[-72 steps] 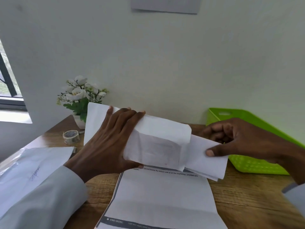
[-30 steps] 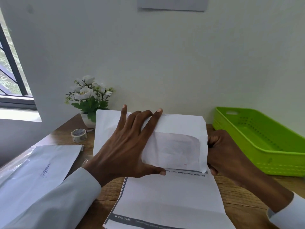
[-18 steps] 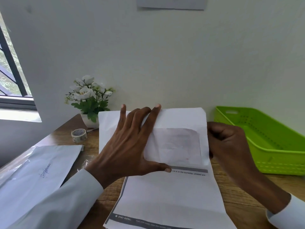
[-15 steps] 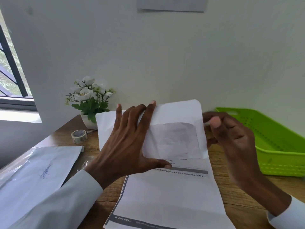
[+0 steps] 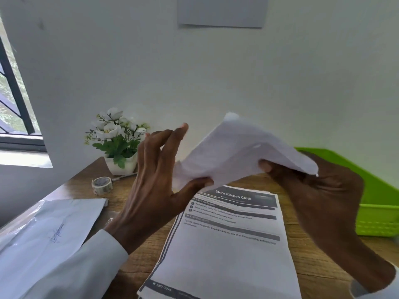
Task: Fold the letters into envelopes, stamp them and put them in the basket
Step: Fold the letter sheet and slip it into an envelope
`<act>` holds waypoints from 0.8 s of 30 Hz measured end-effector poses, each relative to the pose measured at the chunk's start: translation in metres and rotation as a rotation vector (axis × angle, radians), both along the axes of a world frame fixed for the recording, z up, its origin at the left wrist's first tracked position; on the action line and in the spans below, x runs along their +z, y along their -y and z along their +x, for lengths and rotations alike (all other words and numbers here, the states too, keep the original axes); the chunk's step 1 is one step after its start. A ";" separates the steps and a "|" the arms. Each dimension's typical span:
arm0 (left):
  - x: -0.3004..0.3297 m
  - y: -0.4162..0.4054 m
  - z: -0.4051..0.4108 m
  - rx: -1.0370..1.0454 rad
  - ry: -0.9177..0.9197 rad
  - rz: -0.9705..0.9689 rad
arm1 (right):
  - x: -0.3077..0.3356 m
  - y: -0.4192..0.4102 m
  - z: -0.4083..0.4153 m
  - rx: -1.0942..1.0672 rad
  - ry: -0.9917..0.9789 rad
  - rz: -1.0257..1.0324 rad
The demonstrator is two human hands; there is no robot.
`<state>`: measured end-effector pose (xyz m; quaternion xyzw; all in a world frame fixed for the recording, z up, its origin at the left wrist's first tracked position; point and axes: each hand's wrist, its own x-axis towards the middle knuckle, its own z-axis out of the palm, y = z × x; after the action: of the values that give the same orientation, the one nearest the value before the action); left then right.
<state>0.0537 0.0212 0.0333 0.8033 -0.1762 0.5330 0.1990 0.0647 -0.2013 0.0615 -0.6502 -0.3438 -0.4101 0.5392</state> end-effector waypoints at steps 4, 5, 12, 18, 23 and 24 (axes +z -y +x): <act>0.000 -0.004 0.000 0.004 0.050 0.058 | -0.006 0.018 0.005 -0.151 0.285 -0.201; 0.000 -0.005 0.001 0.003 0.078 0.077 | -0.008 0.021 0.008 -0.160 0.328 -0.250; -0.017 0.001 0.002 -0.301 -0.041 0.017 | -0.033 0.019 0.034 -0.127 0.176 -0.507; -0.024 0.007 0.005 -0.405 -0.266 -0.194 | -0.029 0.014 0.030 0.231 -0.301 -0.268; -0.019 0.011 0.000 -0.456 -0.248 -0.263 | -0.028 0.011 0.024 0.302 -0.419 -0.051; -0.018 0.012 -0.001 -0.444 -0.227 -0.282 | -0.028 0.011 0.024 0.283 -0.402 -0.012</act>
<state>0.0530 0.0096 0.0155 0.7639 -0.2487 0.4023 0.4390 0.0883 -0.2124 0.0332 -0.6671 -0.3198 -0.1909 0.6452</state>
